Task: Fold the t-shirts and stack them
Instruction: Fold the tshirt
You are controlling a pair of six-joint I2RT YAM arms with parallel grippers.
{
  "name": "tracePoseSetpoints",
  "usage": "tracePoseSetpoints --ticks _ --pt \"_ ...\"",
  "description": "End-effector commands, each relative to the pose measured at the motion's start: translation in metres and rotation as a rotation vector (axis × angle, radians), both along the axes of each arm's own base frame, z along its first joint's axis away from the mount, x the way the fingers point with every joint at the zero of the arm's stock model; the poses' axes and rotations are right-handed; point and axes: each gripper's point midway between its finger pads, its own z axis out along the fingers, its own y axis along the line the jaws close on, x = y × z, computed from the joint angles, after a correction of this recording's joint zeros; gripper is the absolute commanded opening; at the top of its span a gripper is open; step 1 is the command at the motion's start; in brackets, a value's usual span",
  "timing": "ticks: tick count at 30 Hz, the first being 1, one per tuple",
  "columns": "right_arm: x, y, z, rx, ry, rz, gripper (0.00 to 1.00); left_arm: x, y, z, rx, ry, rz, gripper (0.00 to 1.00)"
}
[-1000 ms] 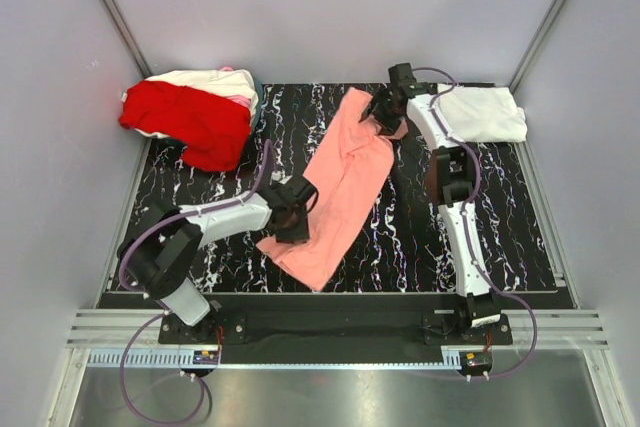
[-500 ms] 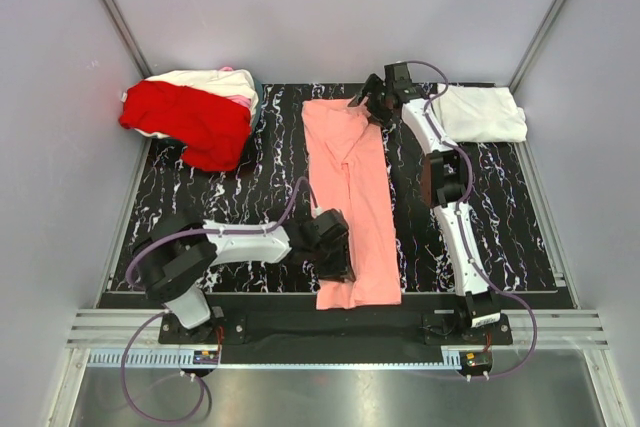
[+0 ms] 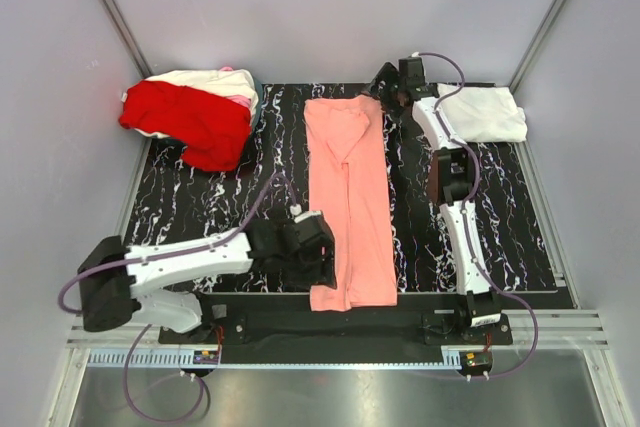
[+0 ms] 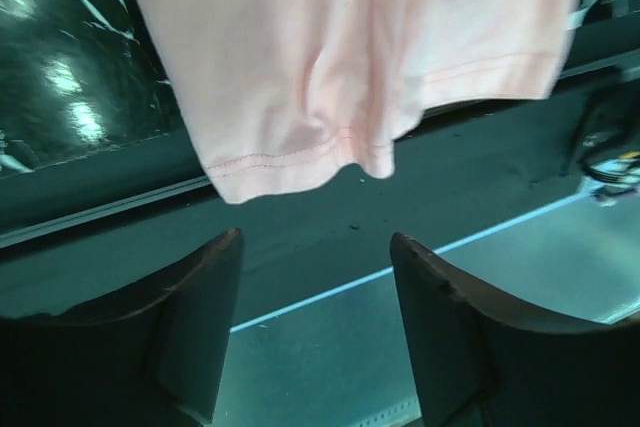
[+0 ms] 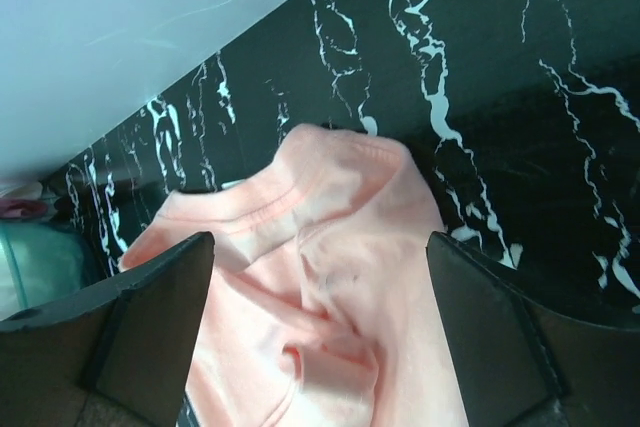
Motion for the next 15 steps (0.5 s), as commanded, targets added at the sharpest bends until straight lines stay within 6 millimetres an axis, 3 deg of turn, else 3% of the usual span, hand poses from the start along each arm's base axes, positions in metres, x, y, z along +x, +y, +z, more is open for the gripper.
tracePoseSetpoints --ticks 1,2,3,4,5,6,7,8,9,11,12,14,15 --pt "-0.002 -0.006 0.154 0.006 -0.258 0.016 0.95 0.04 0.025 0.032 0.059 -0.163 0.051 0.68" --pt "-0.01 -0.008 0.15 -0.016 -0.234 0.027 0.95 0.048 0.025 0.033 0.059 -0.178 0.044 0.68" --pt "-0.024 -0.012 0.189 -0.02 -0.27 0.022 0.95 0.063 0.026 0.033 0.067 -0.201 0.035 0.68" --pt "-0.034 -0.015 0.195 -0.028 -0.258 0.017 0.95 0.074 0.022 0.04 0.058 -0.221 0.035 0.68" --pt "-0.051 -0.018 0.16 -0.051 -0.164 0.016 0.95 0.089 0.023 0.042 0.063 -0.238 0.053 0.67" --pt "-0.073 -0.02 0.199 -0.052 -0.214 0.011 0.95 0.101 0.021 0.038 0.081 -0.26 0.028 0.67" --pt "-0.085 -0.023 0.198 -0.073 -0.21 0.002 0.95 0.11 0.019 0.039 0.087 -0.271 0.03 0.66" --pt "-0.108 -0.027 0.162 -0.117 -0.117 0.005 0.95 0.132 0.015 0.048 0.066 -0.304 0.057 0.66" --pt "-0.128 -0.023 0.178 -0.135 -0.129 0.018 0.95 0.143 0.014 0.039 0.095 -0.3 0.034 0.65" --pt "-0.164 -0.022 0.14 -0.192 -0.003 0.062 0.94 0.174 0.019 0.04 0.111 -0.308 0.073 0.64" --pt "-0.179 -0.016 0.136 -0.205 0.025 0.086 0.93 0.192 0.013 0.039 0.117 -0.317 0.069 0.64" --pt "-0.209 -0.011 0.105 -0.227 0.134 0.14 0.91 0.221 0.019 0.036 0.126 -0.316 0.107 0.63" --pt "-0.219 -0.008 0.1 -0.228 0.157 0.159 0.89 0.235 0.011 0.031 0.115 -0.306 0.093 0.63"
